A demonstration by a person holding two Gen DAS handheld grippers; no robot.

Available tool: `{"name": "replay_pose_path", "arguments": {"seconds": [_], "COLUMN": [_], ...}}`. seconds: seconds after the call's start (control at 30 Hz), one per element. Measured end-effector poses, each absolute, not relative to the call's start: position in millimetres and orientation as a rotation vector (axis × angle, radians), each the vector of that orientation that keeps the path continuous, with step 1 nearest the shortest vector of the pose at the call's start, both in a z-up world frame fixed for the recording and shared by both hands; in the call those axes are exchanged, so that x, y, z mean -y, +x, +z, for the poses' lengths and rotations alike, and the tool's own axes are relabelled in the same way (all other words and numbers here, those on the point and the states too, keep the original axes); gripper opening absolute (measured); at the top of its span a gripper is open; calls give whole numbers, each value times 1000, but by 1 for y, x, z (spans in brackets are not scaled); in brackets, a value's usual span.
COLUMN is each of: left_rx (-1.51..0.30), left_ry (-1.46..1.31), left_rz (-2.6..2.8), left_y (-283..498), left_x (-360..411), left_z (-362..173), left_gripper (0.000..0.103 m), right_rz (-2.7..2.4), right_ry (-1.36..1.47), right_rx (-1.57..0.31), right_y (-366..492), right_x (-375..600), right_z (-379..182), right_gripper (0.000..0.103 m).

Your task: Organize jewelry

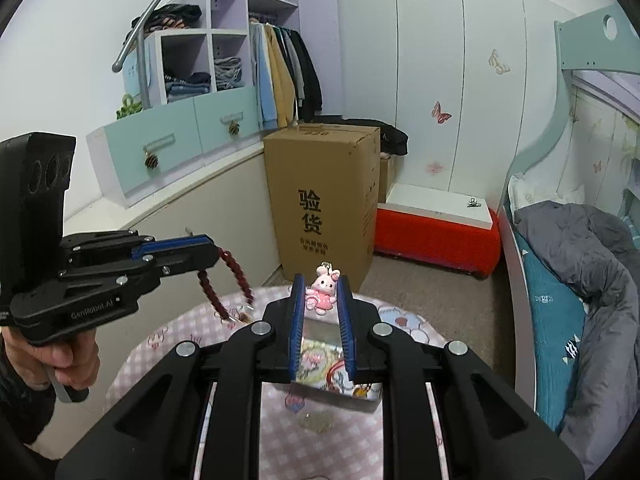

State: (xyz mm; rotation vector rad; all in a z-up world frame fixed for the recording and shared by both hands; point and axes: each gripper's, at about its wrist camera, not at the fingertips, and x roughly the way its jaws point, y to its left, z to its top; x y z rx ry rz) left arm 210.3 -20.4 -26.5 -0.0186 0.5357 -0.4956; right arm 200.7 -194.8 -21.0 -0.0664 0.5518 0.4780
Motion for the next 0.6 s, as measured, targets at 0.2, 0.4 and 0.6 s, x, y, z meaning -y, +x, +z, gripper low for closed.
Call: {"name": "replay_pose_path", "arguments": {"seconds": [0.2, 0.4, 0.6], "left_rx": [-554, -642, -659], "left_ry": [-16, -6, -40], "left_rz": [-504, -533, -391], "left_y": [228, 254, 263], "left_x": [38, 56, 36], "left_z": [-23, -43, -65], "left_gripper": [8, 8, 94], "right_rz": [478, 449, 361], "right_ry": [-40, 40, 154], "right_rx": [-593, -713, -751], "right_y": [224, 259, 263], "right_x": [195, 203, 227], "right_z": [-29, -65, -89], "right_gripper": [14, 28, 96]}}
